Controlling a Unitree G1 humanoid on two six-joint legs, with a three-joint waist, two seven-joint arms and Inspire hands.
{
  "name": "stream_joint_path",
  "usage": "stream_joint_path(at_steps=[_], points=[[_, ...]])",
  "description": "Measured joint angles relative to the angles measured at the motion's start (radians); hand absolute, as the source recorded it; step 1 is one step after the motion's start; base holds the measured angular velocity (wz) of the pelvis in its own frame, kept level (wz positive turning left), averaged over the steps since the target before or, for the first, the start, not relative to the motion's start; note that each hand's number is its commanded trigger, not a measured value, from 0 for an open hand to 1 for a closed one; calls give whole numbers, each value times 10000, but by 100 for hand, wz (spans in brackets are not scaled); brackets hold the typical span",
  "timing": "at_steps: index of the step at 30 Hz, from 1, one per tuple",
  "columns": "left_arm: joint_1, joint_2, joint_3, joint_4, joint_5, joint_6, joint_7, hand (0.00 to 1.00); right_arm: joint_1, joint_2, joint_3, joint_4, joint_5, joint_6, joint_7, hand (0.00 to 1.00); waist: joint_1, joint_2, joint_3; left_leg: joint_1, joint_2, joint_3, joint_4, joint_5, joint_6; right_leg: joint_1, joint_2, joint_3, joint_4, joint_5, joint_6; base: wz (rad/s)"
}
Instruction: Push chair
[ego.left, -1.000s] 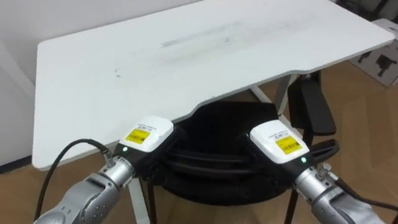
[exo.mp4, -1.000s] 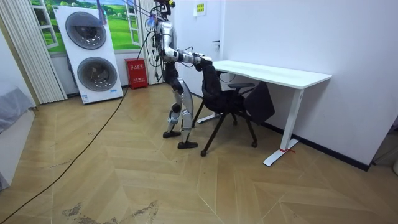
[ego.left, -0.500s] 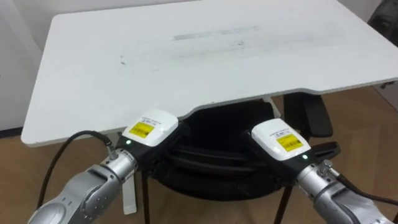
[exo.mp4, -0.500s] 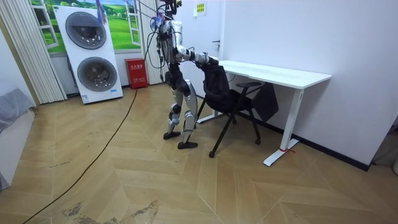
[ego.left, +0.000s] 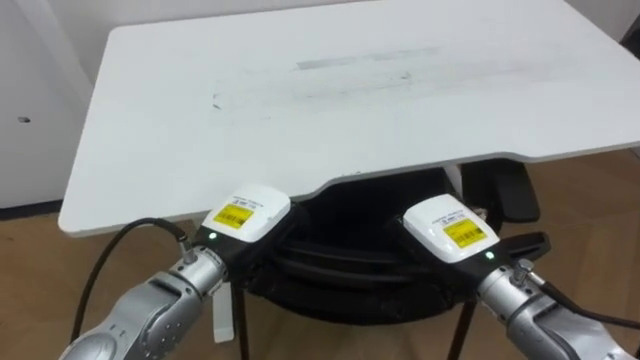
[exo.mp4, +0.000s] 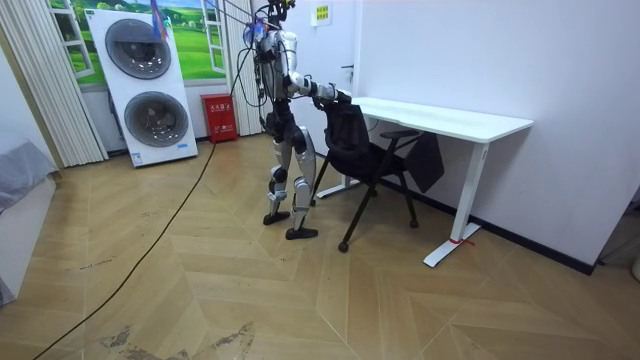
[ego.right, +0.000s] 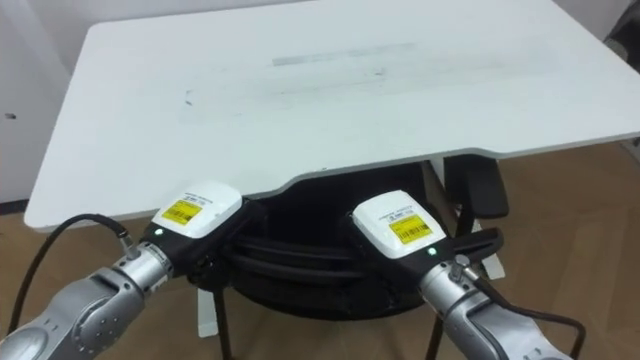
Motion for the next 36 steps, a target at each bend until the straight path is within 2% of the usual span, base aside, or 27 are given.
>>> stream_joint_path(at_steps=[3,4,9,15,21,25,33,36], points=[[61,-96,56,-73,-41,127,-189,0,0,38,-6,-102,70,164,186,0,131,96,-61,48,-23,3,-115,49,9,10,1,20,-3,52,-30,0],[79,-138,61,-180,-62,283,-278,0,0,48,-14,-117,141,240,281,0,194,102,-62,119,-37,12,-220,113,9,48,-2,24,-15,64,-29,0],[79,-440,131,-254,-379,514,-628,0,-47,361,-128,-142,196,360,662,0,281,107,-60,160,-24,14,-296,137,-3,88,14,-23,-165,8,69,0],[82,-411,133,-427,-766,511,-776,0,-49,485,-273,-327,197,330,1088,0,369,141,19,321,-37,174,-452,135,0,146,26,96,-204,33,84,-5],[95,-408,137,-459,-931,508,-907,0,-49,513,-301,-402,197,334,1168,0,369,170,43,321,-47,232,-495,150,23,158,41,135,-327,162,46,-1],[95,-456,137,-482,-941,510,-916,0,-49,560,-342,-402,198,330,1180,0,368,169,65,320,-48,233,-501,146,28,155,43,131,-344,101,149,0],[95,-444,151,-605,-941,493,-923,0,-49,545,-395,-425,197,310,1279,0,384,159,71,329,-49,233,-490,147,30,157,25,138,-310,160,56,0],[94,-474,289,-626,-938,410,-923,0,-49,528,-419,-425,194,319,1277,0,408,128,90,327,-49,237,-468,147,31,156,11,144,-306,138,92,0]])
